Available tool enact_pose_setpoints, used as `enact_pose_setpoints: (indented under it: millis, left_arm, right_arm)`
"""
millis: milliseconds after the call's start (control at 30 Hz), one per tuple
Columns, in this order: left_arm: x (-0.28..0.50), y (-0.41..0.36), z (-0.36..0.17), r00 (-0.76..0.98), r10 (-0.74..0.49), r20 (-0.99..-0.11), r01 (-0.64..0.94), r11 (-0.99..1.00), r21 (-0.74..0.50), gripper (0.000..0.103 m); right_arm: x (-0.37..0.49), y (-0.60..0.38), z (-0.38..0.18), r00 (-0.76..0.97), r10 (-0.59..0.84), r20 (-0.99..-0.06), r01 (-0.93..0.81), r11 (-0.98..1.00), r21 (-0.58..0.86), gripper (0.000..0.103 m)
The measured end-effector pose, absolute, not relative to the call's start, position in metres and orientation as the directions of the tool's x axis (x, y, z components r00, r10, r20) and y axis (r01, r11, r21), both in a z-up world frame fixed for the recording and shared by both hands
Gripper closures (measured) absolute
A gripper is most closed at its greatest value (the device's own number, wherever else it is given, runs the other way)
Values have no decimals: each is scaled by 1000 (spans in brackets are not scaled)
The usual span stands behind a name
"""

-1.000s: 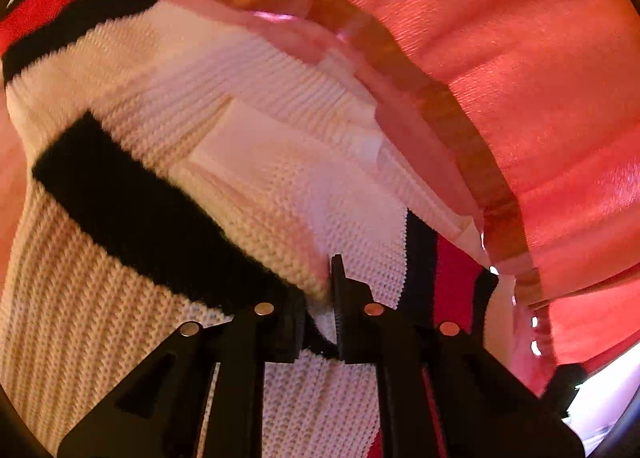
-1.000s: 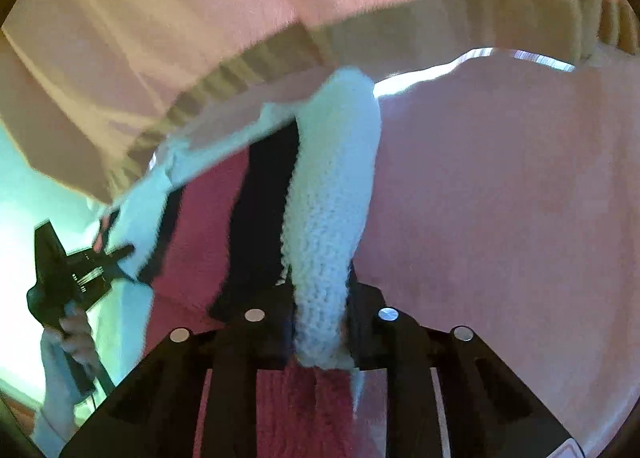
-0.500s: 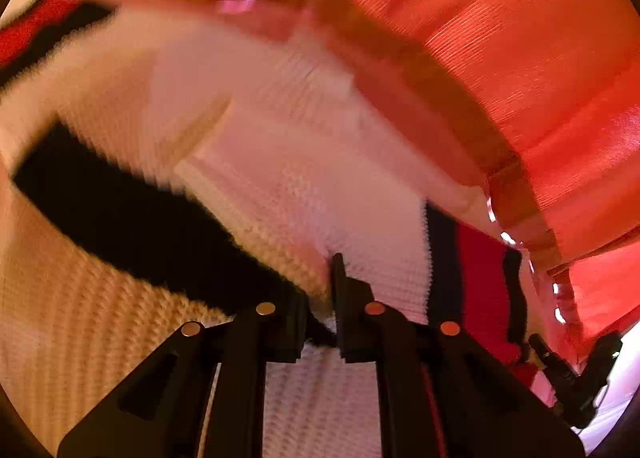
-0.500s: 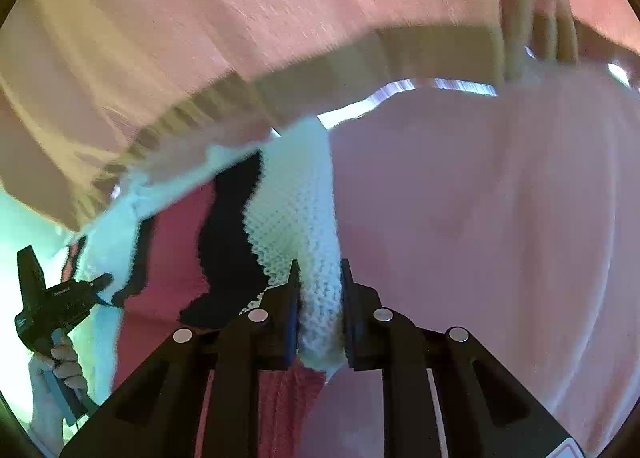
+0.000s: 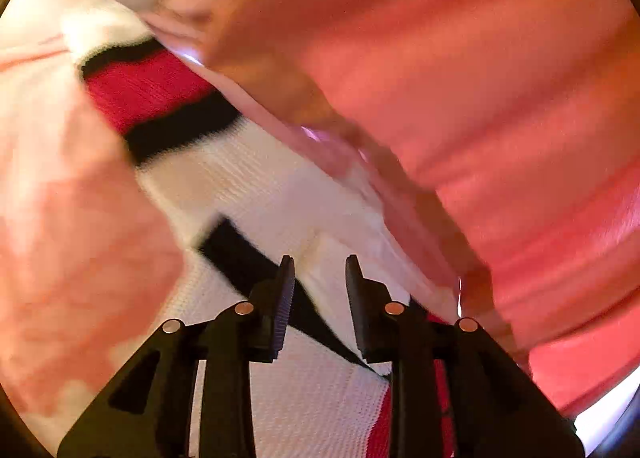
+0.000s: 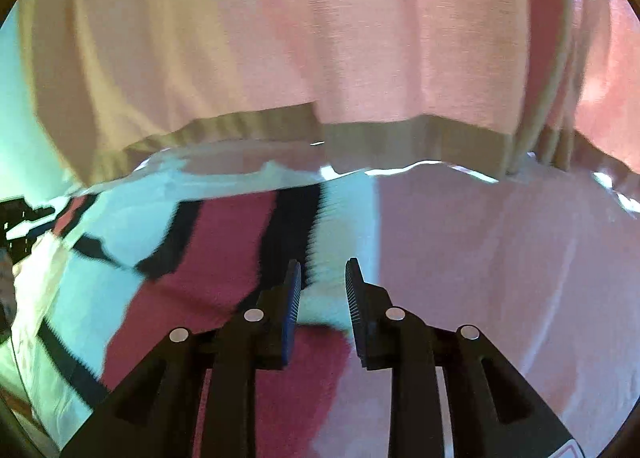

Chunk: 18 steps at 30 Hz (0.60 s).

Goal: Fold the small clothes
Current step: 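Lay the sleeve on the body and open both grippers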

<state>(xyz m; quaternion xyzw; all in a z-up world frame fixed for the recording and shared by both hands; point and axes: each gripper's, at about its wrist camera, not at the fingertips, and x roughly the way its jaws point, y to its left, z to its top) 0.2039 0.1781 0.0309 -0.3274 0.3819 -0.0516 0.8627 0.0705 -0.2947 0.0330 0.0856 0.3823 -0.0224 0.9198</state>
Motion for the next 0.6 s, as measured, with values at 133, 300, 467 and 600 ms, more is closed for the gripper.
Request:
enact_pose_setpoints:
  millis: [133,300,467,600]
  left_arm:
    - [187,205,46,729,-279,-625,-192,793,-578,67]
    - [181,214,43,702,-238,-671,-181,852,-492,65]
    - [183,215,42,679,-247,-691,-143,879,-454,57]
    - [195,237,40,687,-234,-687,-181,861,-475,44]
  right_arm:
    - [60,-264,21,711,56,-701,49,991,128,79]
    - [50,-248,0,705,55,-707,59,989,136,79]
    - [50,-242,-24,647,64,-760,79,986,150,79]
    - [49,-230,-21,649,60,-759,28,994,102,76]
